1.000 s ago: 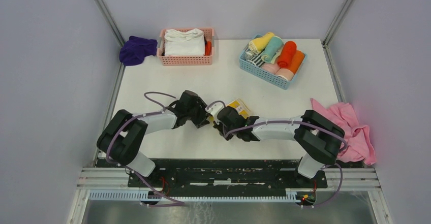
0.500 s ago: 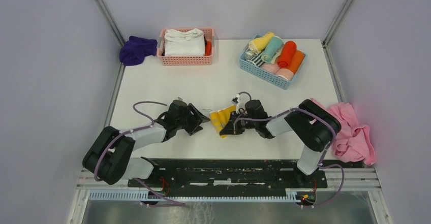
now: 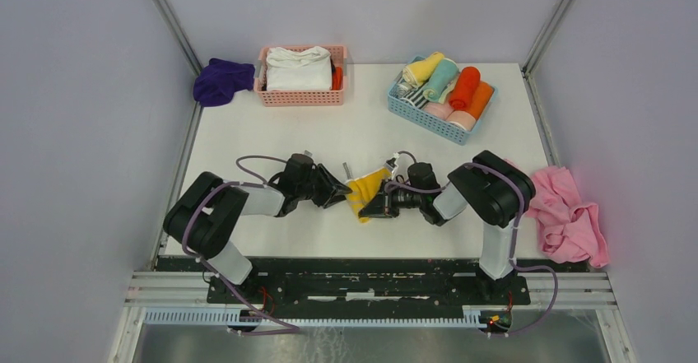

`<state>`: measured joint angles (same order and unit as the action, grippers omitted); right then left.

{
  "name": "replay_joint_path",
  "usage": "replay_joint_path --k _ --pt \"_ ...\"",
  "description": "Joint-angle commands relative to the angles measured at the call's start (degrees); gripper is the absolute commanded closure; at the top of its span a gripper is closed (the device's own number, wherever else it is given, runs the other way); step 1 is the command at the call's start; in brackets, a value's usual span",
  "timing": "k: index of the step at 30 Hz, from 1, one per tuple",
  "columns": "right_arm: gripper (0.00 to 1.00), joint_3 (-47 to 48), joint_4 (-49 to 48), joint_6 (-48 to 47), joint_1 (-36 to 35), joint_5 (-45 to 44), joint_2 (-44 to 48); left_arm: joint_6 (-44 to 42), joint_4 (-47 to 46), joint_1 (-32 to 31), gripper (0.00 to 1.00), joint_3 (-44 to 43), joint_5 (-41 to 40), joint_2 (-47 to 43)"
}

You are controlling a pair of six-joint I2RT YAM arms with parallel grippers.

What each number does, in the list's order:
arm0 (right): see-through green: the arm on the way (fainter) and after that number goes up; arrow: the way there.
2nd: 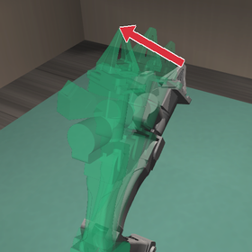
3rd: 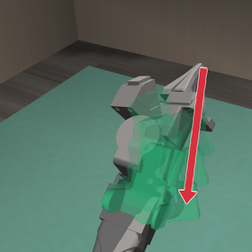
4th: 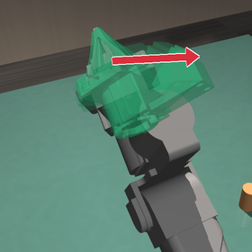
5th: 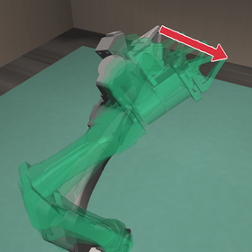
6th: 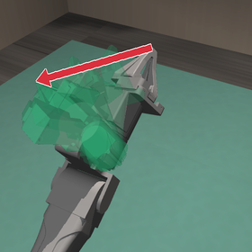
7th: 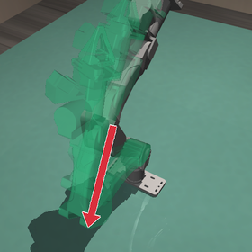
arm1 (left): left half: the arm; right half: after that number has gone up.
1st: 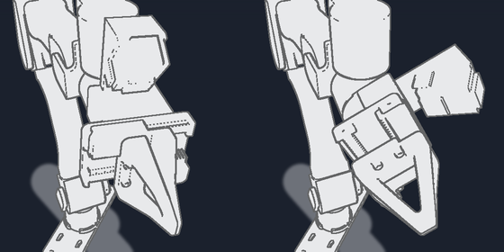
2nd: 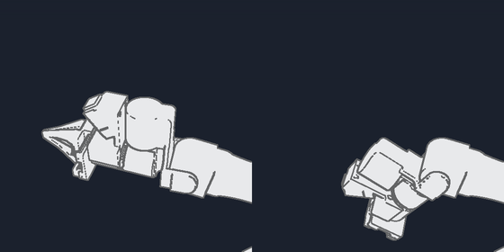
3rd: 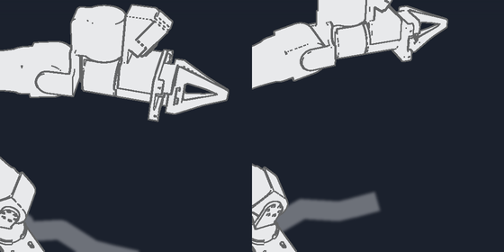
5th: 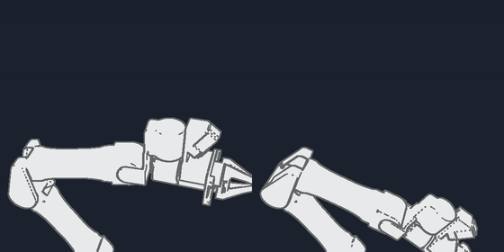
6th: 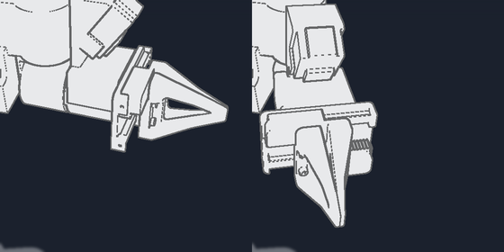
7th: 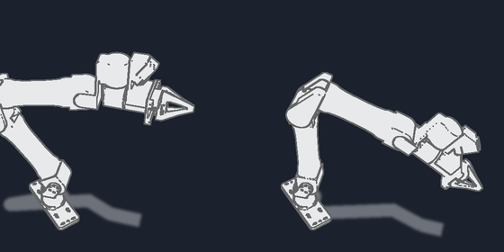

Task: Roll the towels
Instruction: Roll the towel at the center of the board.

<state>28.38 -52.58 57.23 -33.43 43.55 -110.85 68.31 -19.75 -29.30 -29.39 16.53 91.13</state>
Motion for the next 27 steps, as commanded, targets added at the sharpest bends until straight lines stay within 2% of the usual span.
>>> replay_joint_path --k 1,5,8,10,15,18,20,27 --pt "0.88 0.4 8.5 -3.4 0.6 -1.8 1.4 -0.8 0.3 -1.0 0.58 -0.8 -1.4 4.7" --pt "0.75 2.7 20.4 -9.9 0.6 -5.1 7.4 0.5 2.6 -1.8 0.58 -0.9 -4.4 6.4" --pt "0.65 5.2 33.0 -16.2 0.4 -9.5 14.0 1.2 7.3 -2.3 0.56 -1.5 -7.8 6.4" --pt "0.6 7.2 43.5 -20.6 0.2 -13.8 18.8 1.8 9.9 -2.6 0.56 -2.1 -9.7 6.5" --pt "0.49 12.7 61.9 -30.6 -3.5 -29.6 30.1 3.5 12.3 -3.6 0.55 -3.6 -11.4 7.4" --pt "0.48 16.1 67.8 -34.8 -8.4 -40.6 35.1 4.1 13.2 -4.4 0.54 -4.9 -11.7 8.3" --pt "0.49 18.6 70.0 -37.3 -14.1 -48.7 35.8 4.6 13.6 -4.7 0.54 -5.4 -11.7 8.9" --pt "0.52 25.6 69.6 -42.3 -26.4 -64.8 27.6 5.1 14.6 -5.1 0.53 -5.7 -11.8 9.4"
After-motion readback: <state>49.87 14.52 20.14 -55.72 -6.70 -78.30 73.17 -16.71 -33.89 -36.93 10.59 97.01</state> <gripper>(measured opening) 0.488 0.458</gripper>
